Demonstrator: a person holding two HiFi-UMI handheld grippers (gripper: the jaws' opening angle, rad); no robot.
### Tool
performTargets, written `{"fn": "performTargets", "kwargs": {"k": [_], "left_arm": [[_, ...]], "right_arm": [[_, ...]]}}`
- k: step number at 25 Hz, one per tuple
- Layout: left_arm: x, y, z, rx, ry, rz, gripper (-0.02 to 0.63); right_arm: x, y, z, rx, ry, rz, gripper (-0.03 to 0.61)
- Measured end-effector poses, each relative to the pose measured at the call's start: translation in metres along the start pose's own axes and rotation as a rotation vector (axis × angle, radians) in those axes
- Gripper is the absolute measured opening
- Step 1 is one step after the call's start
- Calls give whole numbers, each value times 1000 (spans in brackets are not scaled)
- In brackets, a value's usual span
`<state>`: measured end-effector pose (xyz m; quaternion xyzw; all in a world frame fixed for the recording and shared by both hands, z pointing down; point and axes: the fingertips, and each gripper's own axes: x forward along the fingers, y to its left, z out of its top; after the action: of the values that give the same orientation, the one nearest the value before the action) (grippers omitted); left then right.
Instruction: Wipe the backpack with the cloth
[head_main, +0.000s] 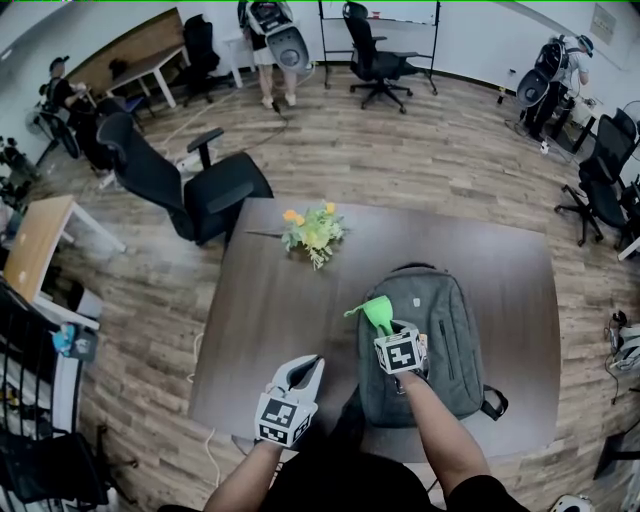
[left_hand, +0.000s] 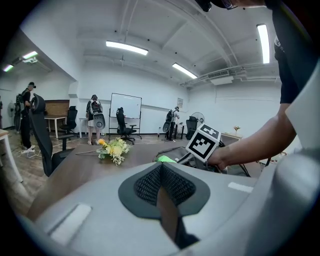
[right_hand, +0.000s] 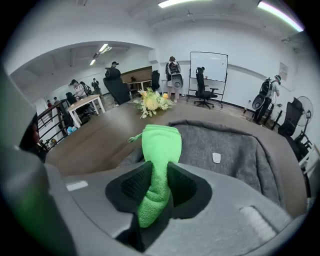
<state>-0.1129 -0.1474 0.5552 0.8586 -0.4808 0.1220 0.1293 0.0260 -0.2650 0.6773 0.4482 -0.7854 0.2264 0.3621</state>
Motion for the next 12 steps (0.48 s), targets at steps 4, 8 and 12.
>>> {"fn": "performTargets", "kwargs": {"k": [4, 8, 12], "left_arm": [[4, -5, -1, 7, 6, -12, 18], [7, -12, 0, 11, 11, -28, 18], [9, -15, -2, 19, 15, -36, 18]], "right_arm": [[1, -23, -19, 10, 74, -50, 101], [-7, -49, -30, 28, 104, -100, 101], [-15, -64, -22, 35, 65, -103, 101]]}}
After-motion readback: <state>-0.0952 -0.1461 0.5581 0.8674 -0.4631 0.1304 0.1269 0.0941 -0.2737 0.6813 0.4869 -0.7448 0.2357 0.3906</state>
